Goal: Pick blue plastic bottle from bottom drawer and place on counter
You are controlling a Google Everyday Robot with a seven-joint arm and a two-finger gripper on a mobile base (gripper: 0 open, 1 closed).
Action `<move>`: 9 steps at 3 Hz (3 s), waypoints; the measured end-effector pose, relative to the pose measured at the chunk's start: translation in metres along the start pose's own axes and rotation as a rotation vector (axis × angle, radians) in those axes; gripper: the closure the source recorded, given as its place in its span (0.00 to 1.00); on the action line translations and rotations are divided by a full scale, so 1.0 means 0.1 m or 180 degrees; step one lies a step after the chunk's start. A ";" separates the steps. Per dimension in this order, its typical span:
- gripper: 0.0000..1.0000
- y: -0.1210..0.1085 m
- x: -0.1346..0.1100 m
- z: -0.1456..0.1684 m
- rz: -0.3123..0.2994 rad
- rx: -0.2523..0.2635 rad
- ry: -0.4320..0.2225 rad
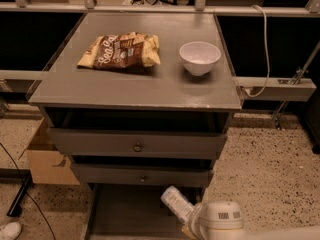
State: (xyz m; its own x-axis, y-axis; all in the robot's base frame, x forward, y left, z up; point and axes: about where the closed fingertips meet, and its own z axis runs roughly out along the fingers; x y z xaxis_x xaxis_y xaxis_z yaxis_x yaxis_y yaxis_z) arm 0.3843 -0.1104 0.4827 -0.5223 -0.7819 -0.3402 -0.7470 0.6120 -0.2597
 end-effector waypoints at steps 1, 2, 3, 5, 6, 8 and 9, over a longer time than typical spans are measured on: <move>1.00 -0.08 -0.03 -0.28 -0.0124 0.0115 0.0003; 1.00 -0.21 -0.10 -0.61 -0.0205 0.0260 -0.0084; 1.00 -0.26 -0.14 -0.68 -0.0235 0.0311 -0.0110; 1.00 -0.41 -0.42 -0.99 -0.0430 0.0418 -0.0278; 1.00 -0.52 -0.58 -1.24 -0.0545 0.0543 -0.0348; 1.00 -0.69 -0.74 -1.51 -0.0619 0.0708 -0.0441; 1.00 -0.91 -0.82 -1.79 -0.0663 0.0904 -0.0506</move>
Offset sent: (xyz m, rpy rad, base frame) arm -0.0043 -0.0249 0.1200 -0.0595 -0.1608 0.0540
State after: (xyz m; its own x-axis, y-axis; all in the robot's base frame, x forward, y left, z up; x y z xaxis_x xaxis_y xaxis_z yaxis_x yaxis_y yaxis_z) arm 0.4219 -0.1229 0.6958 -0.2844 -0.8785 -0.3838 -0.6750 0.4678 -0.5705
